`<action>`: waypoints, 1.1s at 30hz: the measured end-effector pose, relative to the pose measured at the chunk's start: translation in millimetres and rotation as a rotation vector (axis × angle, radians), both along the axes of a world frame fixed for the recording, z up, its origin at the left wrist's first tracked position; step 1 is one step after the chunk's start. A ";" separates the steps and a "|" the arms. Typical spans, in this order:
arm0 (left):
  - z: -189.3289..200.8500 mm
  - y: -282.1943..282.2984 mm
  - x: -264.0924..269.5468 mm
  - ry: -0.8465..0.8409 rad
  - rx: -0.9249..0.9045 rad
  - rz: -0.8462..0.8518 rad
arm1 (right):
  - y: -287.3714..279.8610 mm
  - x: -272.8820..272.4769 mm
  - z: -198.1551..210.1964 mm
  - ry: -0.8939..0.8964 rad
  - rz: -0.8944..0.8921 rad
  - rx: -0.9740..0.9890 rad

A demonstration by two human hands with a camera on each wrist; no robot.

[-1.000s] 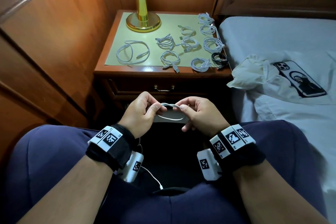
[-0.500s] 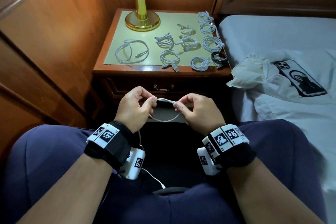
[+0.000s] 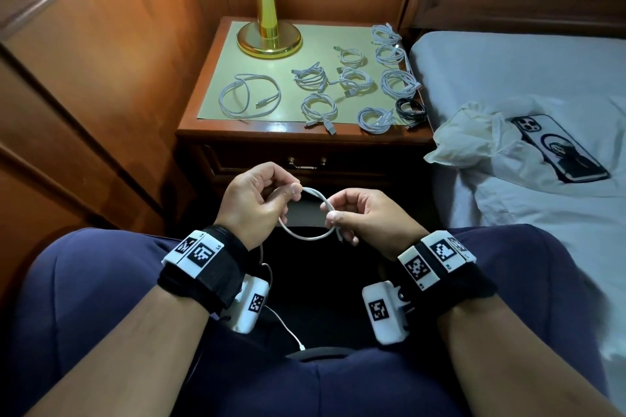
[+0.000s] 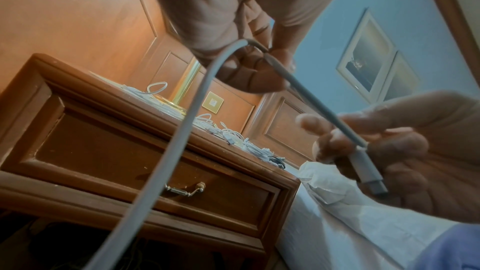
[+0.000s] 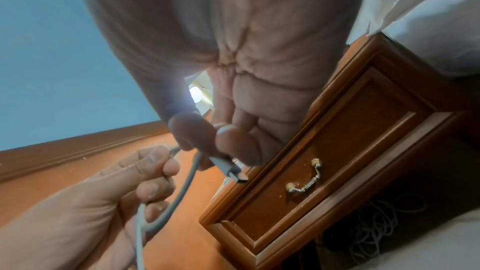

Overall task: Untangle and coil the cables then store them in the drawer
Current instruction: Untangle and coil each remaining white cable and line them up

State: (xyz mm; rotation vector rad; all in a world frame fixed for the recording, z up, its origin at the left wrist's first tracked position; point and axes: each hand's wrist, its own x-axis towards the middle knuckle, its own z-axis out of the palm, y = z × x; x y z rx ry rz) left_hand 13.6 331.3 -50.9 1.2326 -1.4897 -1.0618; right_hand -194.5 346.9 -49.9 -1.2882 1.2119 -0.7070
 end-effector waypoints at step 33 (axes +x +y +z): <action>-4.8 1.2 -0.1 0.615 0.414 -0.160 | 4.1 -1.1 8.3 -0.293 -0.084 0.038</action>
